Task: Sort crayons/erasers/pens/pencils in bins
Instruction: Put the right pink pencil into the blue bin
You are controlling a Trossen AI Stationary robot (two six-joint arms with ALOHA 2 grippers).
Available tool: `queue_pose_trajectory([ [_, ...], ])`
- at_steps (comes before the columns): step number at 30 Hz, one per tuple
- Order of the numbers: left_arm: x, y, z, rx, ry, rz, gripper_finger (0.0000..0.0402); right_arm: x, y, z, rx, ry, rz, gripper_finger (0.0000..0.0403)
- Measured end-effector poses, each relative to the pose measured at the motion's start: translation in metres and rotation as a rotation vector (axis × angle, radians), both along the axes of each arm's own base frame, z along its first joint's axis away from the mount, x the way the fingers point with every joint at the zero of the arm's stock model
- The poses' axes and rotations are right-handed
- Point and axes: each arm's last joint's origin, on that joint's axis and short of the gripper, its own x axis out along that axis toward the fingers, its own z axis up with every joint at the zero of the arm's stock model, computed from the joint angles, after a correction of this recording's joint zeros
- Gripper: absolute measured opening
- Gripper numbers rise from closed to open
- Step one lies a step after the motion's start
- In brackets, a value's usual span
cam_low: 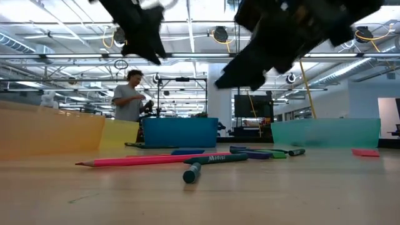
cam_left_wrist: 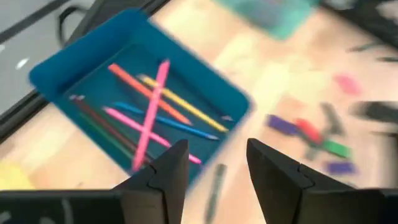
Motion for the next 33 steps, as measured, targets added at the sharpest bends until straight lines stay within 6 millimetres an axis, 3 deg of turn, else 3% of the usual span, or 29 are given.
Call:
queue_pose_trajectory([
  [6,-0.032,-0.051,0.038,0.031,-0.143,-0.153,0.0165,0.035,-0.008,-0.032,-0.1,0.019,0.187,0.0158],
  [14,-0.054,-0.091,0.055,0.058,-0.222,-0.217,0.0166,0.056,-0.026,-0.068,-0.04,-0.035,0.24,0.0139],
  [24,-0.055,-0.11,0.059,0.028,-0.282,-0.241,0.0166,0.058,-0.027,-0.091,-0.07,-0.07,0.338,0.0111],
  [33,-0.055,-0.113,0.061,0.067,-0.293,-0.237,0.0166,0.056,-0.027,-0.099,-0.169,-0.048,0.402,0.0076],
])
